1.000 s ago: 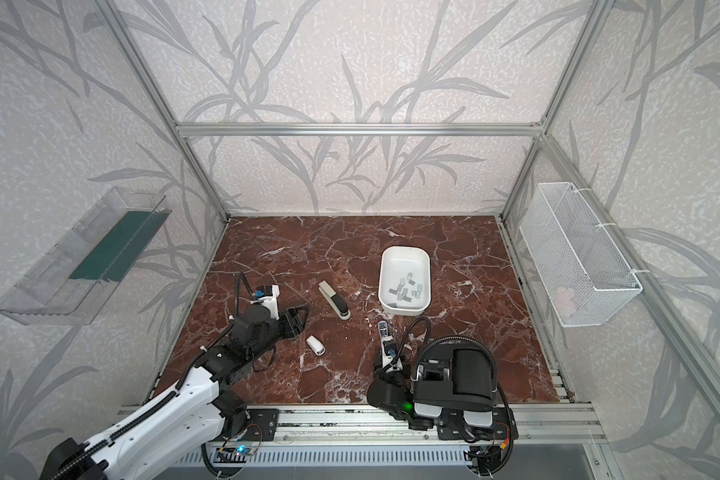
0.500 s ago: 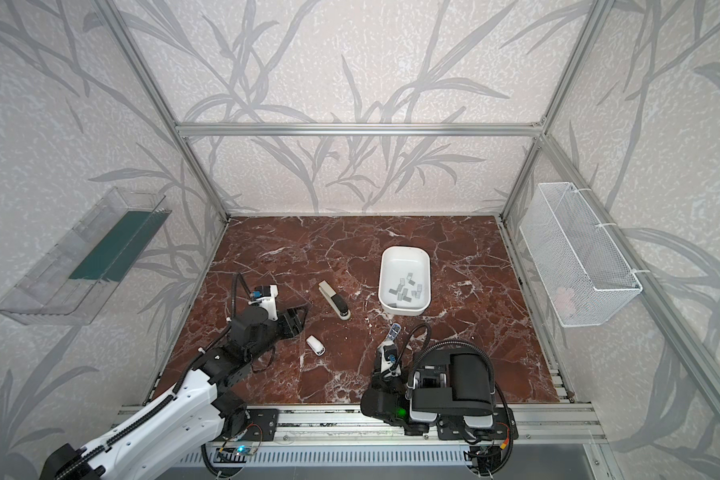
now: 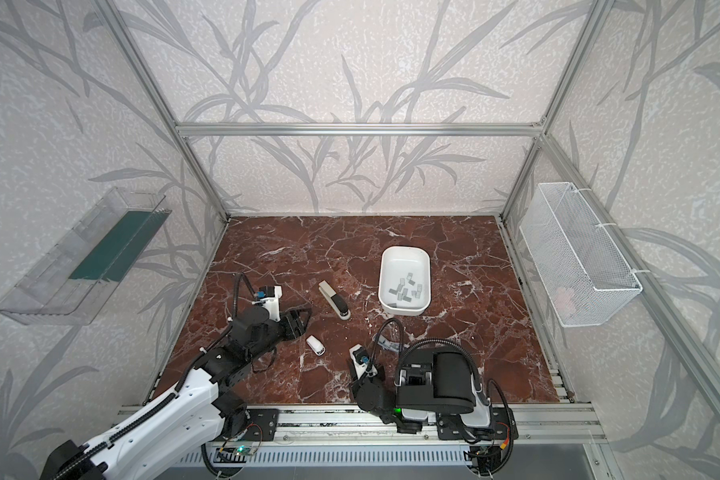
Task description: Load the staples into the stapler
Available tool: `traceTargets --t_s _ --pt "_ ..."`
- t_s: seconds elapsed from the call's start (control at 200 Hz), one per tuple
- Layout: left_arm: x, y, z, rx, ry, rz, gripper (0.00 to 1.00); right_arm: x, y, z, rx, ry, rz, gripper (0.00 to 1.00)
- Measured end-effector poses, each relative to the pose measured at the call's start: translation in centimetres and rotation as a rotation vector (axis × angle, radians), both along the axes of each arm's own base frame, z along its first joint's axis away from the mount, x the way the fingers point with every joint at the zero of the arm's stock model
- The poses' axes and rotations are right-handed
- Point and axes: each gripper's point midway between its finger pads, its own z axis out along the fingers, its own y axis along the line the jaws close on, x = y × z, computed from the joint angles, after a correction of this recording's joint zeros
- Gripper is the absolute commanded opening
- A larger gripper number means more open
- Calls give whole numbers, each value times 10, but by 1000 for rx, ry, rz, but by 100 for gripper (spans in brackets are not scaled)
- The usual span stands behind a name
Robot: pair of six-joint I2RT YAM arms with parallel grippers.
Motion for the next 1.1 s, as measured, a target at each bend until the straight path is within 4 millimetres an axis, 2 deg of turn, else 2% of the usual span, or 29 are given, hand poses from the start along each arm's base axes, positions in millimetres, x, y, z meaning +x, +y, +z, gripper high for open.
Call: traceTargets --t_s 0.11,0.315,0.5,0.625,0.835,0.93,1.0,1.105 --pt "-2 -3 -7 -3 15 -20 66 -11 20 -2 -26 10 116 26" --pt "-6 -8 -20 -6 45 -48 66 -11 26 -5 -56 23 186 27" --pt "-5 -14 -20 -22 45 -74 66 -9 34 -4 -75 27 216 27" --pt "-5 -15 -17 -28 37 -81 66 -7 35 -1 -96 25 224 37" --pt "-5 -15 -15 -28 27 -79 66 -1 31 3 -175 55 221 55" --pt "-5 -13 -14 -22 26 -73 66 0 20 6 -229 73 201 59" --pt "-4 -11 -15 -15 29 -63 66 3 10 19 -242 75 168 62" --pt "-3 -9 -14 -9 28 -52 67 11 -6 52 -206 67 87 67"
